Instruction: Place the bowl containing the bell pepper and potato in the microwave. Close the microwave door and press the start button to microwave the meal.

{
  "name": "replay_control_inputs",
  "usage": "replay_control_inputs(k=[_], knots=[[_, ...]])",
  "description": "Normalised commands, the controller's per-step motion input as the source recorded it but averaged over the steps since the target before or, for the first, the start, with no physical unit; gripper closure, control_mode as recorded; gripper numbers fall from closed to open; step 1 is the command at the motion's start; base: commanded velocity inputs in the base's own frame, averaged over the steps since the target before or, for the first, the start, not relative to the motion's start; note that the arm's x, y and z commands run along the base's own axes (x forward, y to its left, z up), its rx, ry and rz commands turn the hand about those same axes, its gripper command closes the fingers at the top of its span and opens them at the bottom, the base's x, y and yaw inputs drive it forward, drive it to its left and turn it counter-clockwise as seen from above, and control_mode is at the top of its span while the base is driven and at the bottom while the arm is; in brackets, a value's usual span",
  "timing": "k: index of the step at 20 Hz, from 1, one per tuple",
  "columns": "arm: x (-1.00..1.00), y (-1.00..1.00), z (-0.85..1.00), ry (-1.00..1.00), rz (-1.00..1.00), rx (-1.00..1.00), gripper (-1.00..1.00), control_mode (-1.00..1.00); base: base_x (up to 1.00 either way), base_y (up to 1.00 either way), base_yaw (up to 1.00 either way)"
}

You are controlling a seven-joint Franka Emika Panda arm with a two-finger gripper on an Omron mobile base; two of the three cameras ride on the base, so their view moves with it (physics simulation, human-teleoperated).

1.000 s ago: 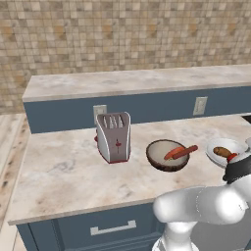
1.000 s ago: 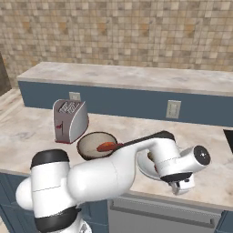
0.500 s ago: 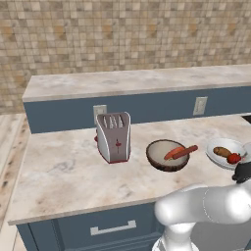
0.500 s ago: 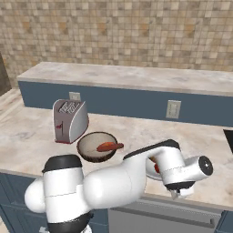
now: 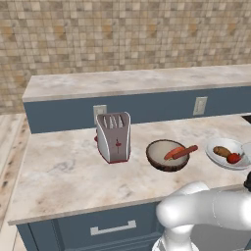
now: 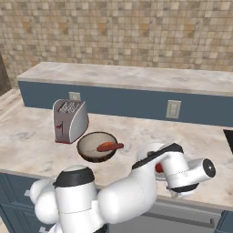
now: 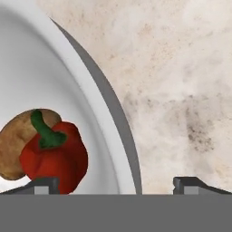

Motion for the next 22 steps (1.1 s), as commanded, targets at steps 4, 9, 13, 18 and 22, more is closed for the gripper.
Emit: replay_control_inputs(k=[4, 9, 13, 18, 22], knots=[[0.19, 0.00, -0.14, 0.00, 0.00, 0.05, 1.00, -1.00, 0.00, 0.00, 0.00], [0.09, 0.00, -0.08, 0.00, 0.00, 0.02, 1.00, -1.00, 0.00, 0.00, 0.00], [0.00, 0.00, 0.00, 0.00, 0.00, 0.00, 1.00, -1.00, 0.00, 0.00, 0.00], [0.00, 0.06, 0.00, 0.00, 0.00, 0.00, 1.00, -1.00, 0.00, 0.00, 0.00], [0.00, 0.23, 0.11, 0.00, 0.00, 0.00, 1.00, -1.00, 0.00, 0.00, 0.00]])
